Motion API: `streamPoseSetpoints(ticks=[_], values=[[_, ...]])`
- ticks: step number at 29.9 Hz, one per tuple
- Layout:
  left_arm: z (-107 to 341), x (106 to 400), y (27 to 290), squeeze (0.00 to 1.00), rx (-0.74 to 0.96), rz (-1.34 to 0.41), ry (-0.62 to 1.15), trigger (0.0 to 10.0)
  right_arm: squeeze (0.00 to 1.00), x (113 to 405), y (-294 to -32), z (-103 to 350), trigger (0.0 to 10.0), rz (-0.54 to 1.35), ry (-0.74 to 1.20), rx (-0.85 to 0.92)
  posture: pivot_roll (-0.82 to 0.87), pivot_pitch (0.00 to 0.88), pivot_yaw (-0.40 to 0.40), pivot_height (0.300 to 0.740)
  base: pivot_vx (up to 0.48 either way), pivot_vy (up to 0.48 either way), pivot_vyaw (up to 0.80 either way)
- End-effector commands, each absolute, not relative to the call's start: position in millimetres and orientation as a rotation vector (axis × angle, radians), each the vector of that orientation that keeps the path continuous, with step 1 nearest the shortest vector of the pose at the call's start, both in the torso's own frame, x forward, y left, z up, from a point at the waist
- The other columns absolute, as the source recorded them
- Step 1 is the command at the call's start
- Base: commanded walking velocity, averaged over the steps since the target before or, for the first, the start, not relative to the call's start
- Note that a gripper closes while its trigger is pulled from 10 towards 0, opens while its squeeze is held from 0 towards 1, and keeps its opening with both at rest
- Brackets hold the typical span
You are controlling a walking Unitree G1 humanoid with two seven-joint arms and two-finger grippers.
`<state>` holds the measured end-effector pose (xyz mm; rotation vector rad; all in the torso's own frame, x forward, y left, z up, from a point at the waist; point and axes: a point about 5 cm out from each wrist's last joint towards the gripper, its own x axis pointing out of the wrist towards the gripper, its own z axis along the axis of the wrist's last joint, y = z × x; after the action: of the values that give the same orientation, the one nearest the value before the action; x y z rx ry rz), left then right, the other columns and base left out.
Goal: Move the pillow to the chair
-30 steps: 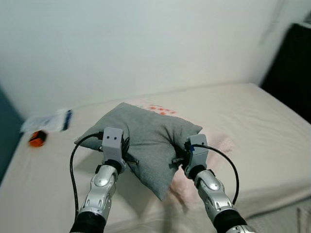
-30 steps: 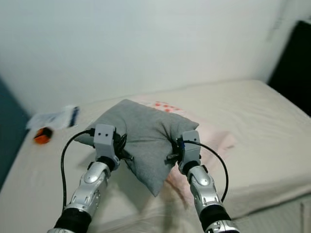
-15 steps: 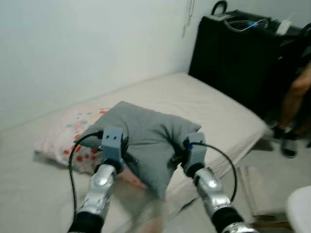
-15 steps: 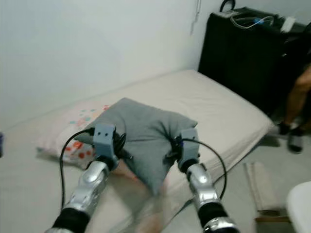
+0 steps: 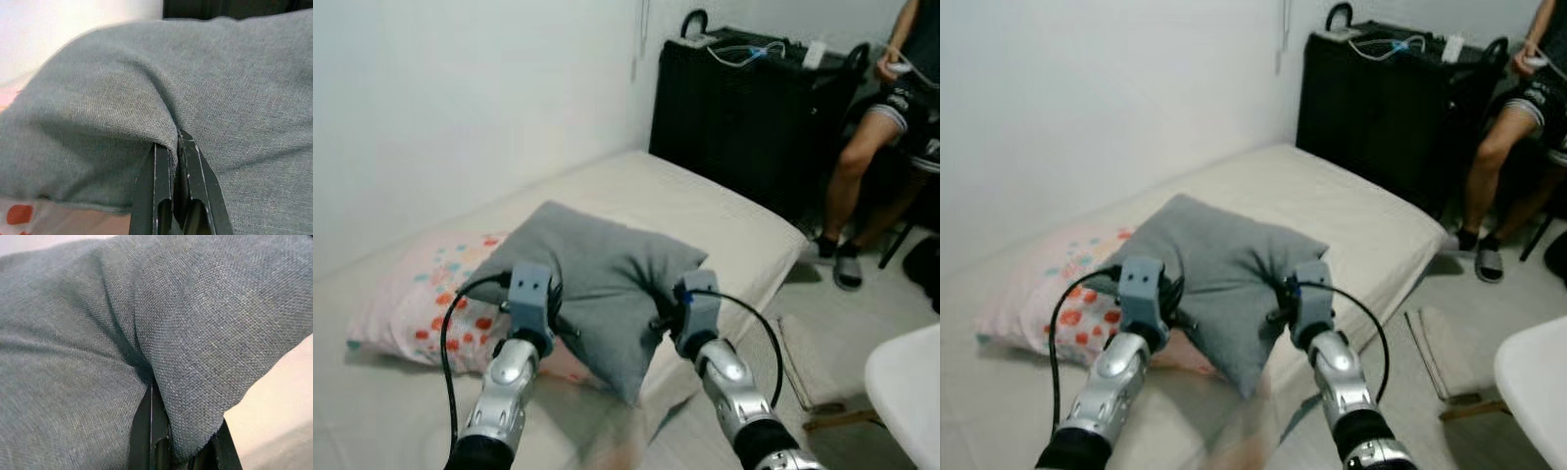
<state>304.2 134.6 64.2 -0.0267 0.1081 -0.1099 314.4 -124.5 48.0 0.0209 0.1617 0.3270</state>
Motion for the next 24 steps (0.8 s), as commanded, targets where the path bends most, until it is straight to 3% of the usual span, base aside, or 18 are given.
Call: streamPoseSetpoints(ticks=[1,24], values=[[72.7,307.4,141.4,0.00,-0.017,-0.081,0.064,10.0,0.00,316.8,-140.8,51.5,10.0,0.265,0.143,0.011,-0.07,0.000,0.019,0.740,0.000,0.000,-0.80],[66.3,305.9,139.3,0.00,0.025,-0.105,0.103,10.0,0.00,316.6,-149.8,45.0,10.0,0.207,0.183,0.042,-0.07,0.000,0.024,0.740,0.000,0.000,-0.80]])
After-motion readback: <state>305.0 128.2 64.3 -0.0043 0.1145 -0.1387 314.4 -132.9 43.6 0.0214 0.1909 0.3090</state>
